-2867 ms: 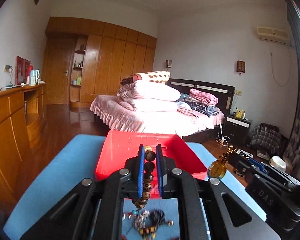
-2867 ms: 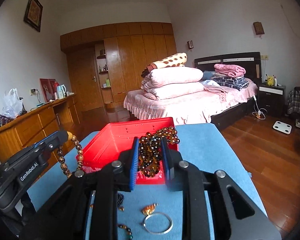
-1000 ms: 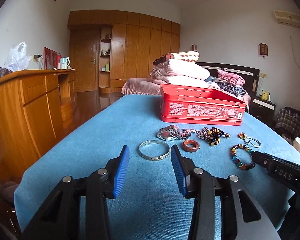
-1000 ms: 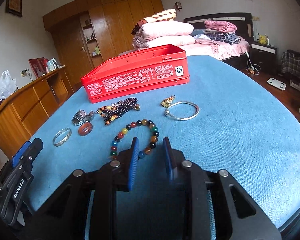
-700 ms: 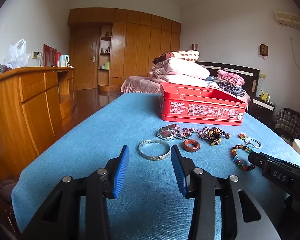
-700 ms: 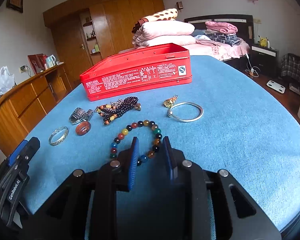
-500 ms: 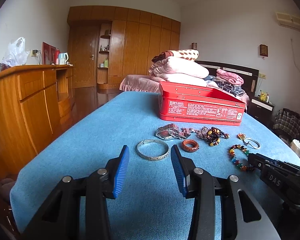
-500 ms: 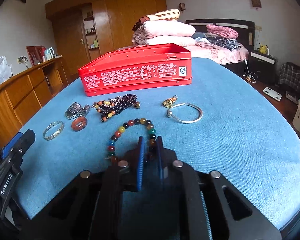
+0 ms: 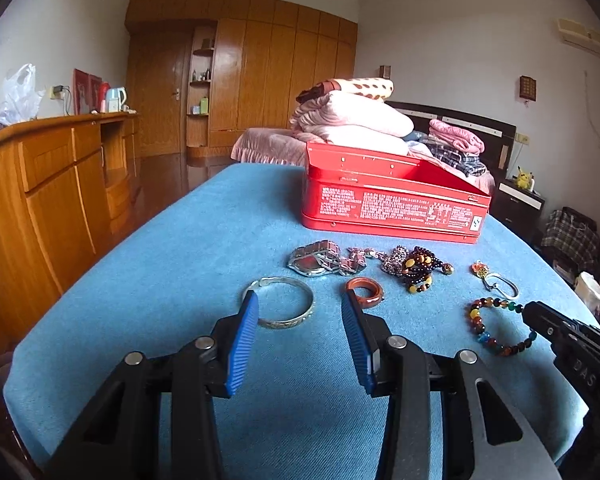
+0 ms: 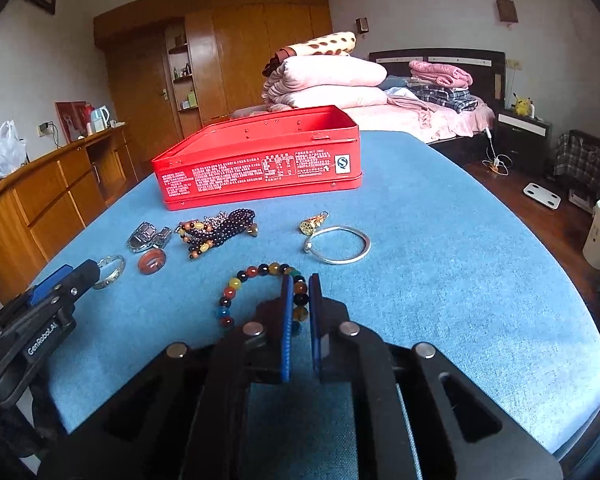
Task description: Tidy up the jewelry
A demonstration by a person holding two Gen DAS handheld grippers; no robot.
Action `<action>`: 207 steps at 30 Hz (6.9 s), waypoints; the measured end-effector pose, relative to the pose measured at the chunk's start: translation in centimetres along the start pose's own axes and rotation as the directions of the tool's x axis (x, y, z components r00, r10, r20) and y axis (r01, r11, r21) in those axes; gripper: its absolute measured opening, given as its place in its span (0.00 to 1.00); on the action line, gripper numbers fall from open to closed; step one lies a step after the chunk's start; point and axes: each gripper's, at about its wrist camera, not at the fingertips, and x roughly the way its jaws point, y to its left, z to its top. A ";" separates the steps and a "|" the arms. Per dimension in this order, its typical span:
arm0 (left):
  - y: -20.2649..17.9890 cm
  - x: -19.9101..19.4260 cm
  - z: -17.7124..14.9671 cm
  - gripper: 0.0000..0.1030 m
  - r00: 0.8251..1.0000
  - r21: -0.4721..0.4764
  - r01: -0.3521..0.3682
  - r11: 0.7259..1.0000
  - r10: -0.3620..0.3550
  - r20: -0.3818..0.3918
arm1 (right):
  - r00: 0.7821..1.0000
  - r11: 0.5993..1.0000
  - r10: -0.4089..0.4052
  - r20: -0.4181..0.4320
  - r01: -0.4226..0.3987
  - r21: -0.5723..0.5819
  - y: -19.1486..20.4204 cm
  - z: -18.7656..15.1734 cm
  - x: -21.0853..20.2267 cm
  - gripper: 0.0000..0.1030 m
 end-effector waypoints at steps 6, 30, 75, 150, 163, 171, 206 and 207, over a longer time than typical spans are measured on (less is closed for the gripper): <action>0.0 1.6 0.0 0.26 0.998 -0.026 -0.032 0.999 0.031 -0.061 | 1.000 1.000 0.014 0.010 -0.014 0.008 -0.4 0.1 -0.3 0.06; 0.4 2.3 0.1 0.08 0.992 -0.048 0.023 0.999 -0.029 -0.120 | 1.000 0.999 0.024 0.016 -0.025 0.025 -0.6 0.2 -0.5 0.06; 1.5 2.0 0.1 0.42 0.990 -0.050 -0.055 0.997 0.048 -0.132 | 0.999 0.999 0.032 0.018 -0.033 0.040 -1.0 0.2 -0.3 0.06; 1.0 2.8 3.7 0.38 0.987 -0.005 0.001 1.000 -0.002 -0.160 | 0.979 0.973 0.195 0.055 -0.200 0.116 -4.2 2.1 -1.7 0.06; 0.4 3.8 3.0 0.30 0.981 0.007 0.047 0.999 -0.044 -0.191 | 0.979 0.971 0.199 0.048 -0.204 0.125 -4.0 2.2 -1.6 0.06; -1.7 5.4 3.4 0.31 0.974 0.050 0.062 0.997 -0.050 -0.221 | 0.979 0.970 0.200 0.043 -0.204 0.133 -4.4 2.3 -1.3 0.06; -1.9 0.8 9.2 0.02 0.974 -0.008 0.225 0.974 -0.225 -0.003 | 0.940 0.941 0.296 0.172 -0.318 0.117 -4.9 7.8 -3.0 0.06; -2.2 0.9 9.8 0.02 0.973 -0.002 0.230 0.973 -0.230 0.008 | 0.937 0.940 0.299 0.180 -0.321 0.110 -5.0 8.5 -3.0 0.06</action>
